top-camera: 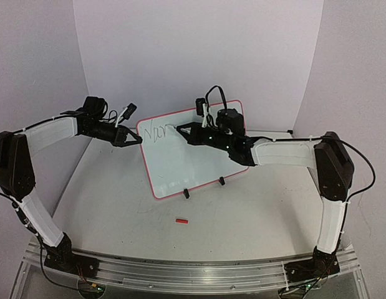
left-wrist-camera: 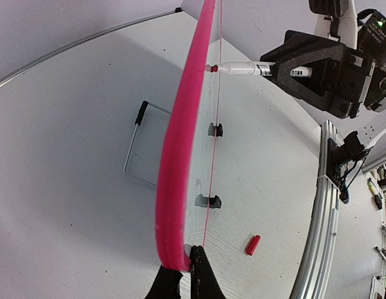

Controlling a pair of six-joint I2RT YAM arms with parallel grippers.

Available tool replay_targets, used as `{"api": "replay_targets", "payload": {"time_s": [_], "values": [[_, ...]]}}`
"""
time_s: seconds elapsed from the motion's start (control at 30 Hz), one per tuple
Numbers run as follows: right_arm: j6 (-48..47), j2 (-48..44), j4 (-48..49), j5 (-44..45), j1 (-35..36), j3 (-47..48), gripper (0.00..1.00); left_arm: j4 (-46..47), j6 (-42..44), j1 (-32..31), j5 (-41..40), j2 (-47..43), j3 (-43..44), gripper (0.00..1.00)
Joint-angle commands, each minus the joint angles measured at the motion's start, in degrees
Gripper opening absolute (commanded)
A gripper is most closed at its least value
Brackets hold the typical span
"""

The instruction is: Write a sentence on the whiteboard

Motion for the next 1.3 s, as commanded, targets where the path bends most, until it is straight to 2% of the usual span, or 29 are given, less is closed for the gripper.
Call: {"api": "replay_targets", "payload": {"time_s": [0.0, 0.6, 0.9, 1.1, 1.27], "values": [[0.5, -0.73, 1.19, 5.44, -0.48, -1.31, 0.0, -1.39, 4.68, -1.39, -2.28, -1.47, -0.04, 0.0], [1.04, -2.11, 1.71, 7.08, -0.48, -3.38, 0.0, -1.46, 4.79, -1.43, -2.45, -1.63, -0.08, 0.0], [-1.26, -5.43, -0.54, -1.73, -0.48, -2.44, 0.0, -1.51, 4.71, -1.46, -2.71, -1.82, -0.13, 0.0], [-4.17, -10.45, -5.79, -3.73, -0.57, -4.66, 0.0, -1.48, 4.71, -1.5, -2.96, -2.15, -0.22, 0.0], [-5.29, -11.23, -7.76, -5.8, -1.36, -5.14, 0.0, -1.52, 4.71, -1.66, -3.0, -2.07, -0.21, 0.0]]}}
